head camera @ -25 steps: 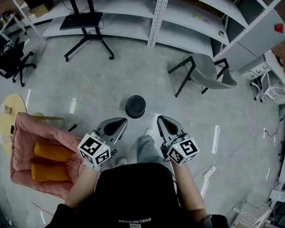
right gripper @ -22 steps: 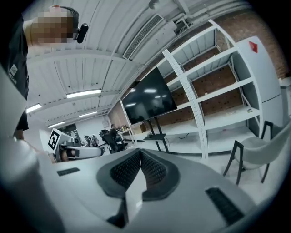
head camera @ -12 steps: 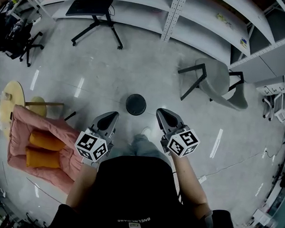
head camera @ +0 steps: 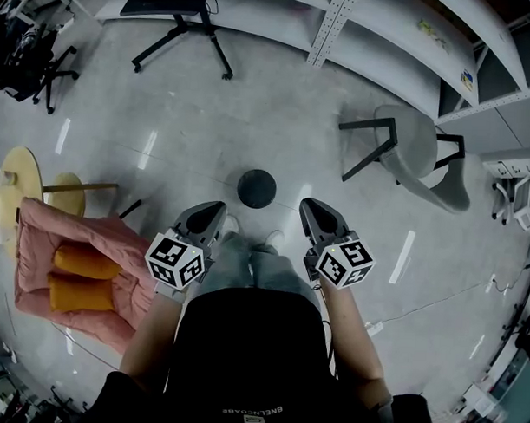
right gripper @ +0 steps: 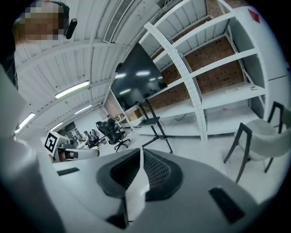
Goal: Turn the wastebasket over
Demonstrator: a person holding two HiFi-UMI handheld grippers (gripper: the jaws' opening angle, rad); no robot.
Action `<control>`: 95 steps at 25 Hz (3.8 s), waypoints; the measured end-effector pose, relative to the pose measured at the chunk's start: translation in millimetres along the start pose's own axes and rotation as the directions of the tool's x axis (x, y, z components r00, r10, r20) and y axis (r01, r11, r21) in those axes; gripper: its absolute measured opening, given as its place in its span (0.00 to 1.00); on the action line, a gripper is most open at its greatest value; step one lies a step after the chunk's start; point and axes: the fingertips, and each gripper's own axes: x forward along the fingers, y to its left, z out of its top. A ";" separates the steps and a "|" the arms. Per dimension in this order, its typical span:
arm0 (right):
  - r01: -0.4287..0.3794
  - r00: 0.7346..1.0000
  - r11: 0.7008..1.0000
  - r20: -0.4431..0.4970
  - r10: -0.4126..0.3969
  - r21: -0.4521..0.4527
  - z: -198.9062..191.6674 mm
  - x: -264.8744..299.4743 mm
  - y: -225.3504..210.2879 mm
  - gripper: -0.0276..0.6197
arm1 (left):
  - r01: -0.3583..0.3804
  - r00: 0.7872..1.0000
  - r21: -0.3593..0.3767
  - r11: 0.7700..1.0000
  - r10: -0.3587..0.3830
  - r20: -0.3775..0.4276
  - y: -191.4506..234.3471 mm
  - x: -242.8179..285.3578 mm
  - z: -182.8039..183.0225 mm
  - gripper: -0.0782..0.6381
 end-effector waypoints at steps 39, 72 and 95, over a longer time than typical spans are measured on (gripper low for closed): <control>0.188 0.896 0.950 -0.439 -0.063 0.248 -358.2 229.1 -235.6 0.46 | 0.034 0.885 -0.177 0.984 -0.113 -0.453 245.7 272.9 -352.6 0.48; 0.125 0.782 0.980 -0.623 -0.001 0.155 -473.1 296.5 -293.0 0.29 | 0.004 0.831 -0.253 0.967 -0.144 -0.537 290.7 336.7 -461.1 0.36; 0.105 0.864 0.987 -0.503 -0.031 0.120 -459.5 267.8 -289.8 0.29 | 0.068 0.935 -0.198 0.978 -0.131 -0.328 264.6 327.7 -414.6 0.31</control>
